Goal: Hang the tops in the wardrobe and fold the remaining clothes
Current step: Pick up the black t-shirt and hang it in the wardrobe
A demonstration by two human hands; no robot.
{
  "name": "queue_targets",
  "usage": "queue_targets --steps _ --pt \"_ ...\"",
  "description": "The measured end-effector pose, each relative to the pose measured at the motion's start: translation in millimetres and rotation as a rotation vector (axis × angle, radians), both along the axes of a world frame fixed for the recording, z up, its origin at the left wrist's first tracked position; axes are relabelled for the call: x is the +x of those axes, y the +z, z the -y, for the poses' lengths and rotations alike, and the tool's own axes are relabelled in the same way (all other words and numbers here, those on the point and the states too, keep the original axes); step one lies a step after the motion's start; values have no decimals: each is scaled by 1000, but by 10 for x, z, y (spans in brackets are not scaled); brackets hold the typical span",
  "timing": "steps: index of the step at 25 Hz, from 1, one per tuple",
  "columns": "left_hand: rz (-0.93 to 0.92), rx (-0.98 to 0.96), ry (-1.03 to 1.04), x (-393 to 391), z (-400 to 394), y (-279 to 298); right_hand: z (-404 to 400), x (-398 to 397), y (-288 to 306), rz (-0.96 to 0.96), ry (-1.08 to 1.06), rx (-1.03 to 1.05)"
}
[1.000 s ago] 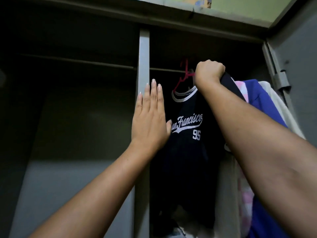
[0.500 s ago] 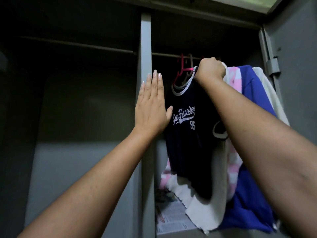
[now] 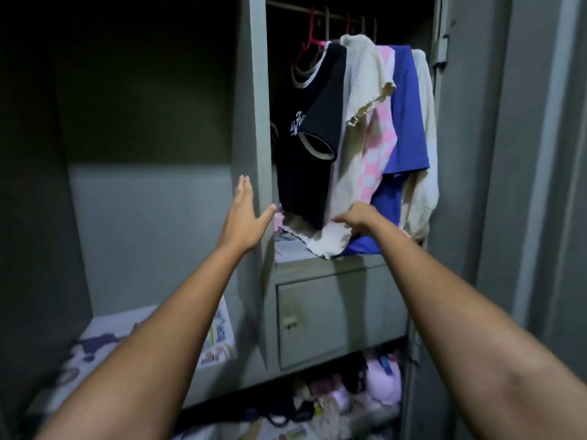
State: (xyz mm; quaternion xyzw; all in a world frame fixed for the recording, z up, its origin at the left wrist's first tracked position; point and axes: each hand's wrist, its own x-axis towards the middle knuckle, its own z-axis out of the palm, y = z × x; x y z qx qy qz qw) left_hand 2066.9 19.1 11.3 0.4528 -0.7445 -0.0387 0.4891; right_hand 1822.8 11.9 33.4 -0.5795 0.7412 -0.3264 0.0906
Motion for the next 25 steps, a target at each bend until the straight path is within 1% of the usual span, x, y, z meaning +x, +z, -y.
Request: queue_targets --steps 2,5,6,8,10,12,15,18,22,25 --pt "-123 146 -77 65 -176 -473 -290 -8 -680 106 -10 85" --pt "-331 384 -91 113 -490 -1160 -910 104 -1614 490 44 87" --pt "-393 461 -97 108 -603 -1349 -1112 153 -1873 561 57 96" --pt "-443 574 -128 75 -812 -1585 -1456 187 -2193 621 58 114" --pt "-454 632 -176 -13 -1013 -1643 -1764 129 -2250 657 31 88" --pt "-485 641 -238 -178 -1264 -1595 -2127 32 -2170 669 10 28" --pt "-504 670 -375 -575 -1878 -1552 -2889 -163 -2058 672 -17 -53" --pt "-456 702 -527 -1052 -2603 -1665 -3775 -425 -2105 654 -96 -76" --pt "-339 826 -753 -1809 -3438 -1831 -5038 -1001 -2284 694 -298 -115" --pt "-269 906 -950 -2453 -4155 -1877 -6182 -1465 -2305 683 -543 -153"
